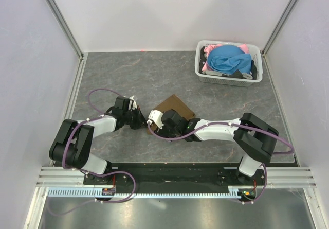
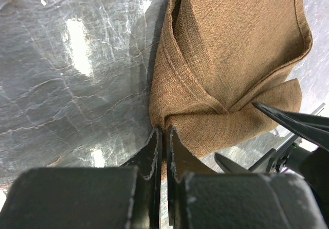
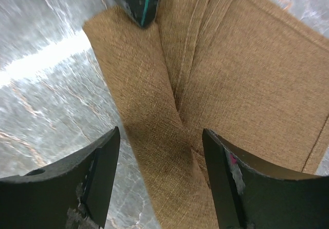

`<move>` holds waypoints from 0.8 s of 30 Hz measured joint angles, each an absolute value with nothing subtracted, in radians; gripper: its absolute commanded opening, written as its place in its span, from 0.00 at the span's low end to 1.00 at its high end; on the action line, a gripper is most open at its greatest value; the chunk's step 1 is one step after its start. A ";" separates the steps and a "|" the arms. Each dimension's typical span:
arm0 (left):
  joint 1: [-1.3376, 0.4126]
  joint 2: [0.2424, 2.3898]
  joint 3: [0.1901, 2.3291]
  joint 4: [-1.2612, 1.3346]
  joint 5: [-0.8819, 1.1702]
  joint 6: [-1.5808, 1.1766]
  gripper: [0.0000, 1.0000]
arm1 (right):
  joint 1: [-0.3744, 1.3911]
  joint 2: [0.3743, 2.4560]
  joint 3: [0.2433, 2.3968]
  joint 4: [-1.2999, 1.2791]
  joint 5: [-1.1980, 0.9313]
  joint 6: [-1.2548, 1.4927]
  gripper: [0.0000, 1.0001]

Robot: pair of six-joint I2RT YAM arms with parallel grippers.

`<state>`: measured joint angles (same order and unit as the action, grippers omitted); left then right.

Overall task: Fold the napkin, place the utensils inside, and roll it up
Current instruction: Roll the napkin with the utensil

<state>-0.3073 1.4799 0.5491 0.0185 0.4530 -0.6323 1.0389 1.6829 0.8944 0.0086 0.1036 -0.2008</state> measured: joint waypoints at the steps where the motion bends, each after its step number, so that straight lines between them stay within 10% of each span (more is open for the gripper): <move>1: -0.308 1.480 0.551 0.014 0.453 -0.632 0.02 | 1.039 1.691 0.894 0.008 0.104 -0.208 0.73; 7: -0.308 1.492 0.567 -0.006 0.456 -0.632 0.02 | 1.039 1.702 0.890 0.007 0.097 -0.226 0.70; 16: -0.308 1.494 0.573 -0.017 0.456 -0.629 0.03 | 1.036 1.755 0.933 -0.018 0.041 -0.221 0.36; 24: -0.271 1.443 0.565 -0.062 0.435 -0.609 0.63 | 0.973 1.797 1.008 -0.092 -0.125 -0.213 0.25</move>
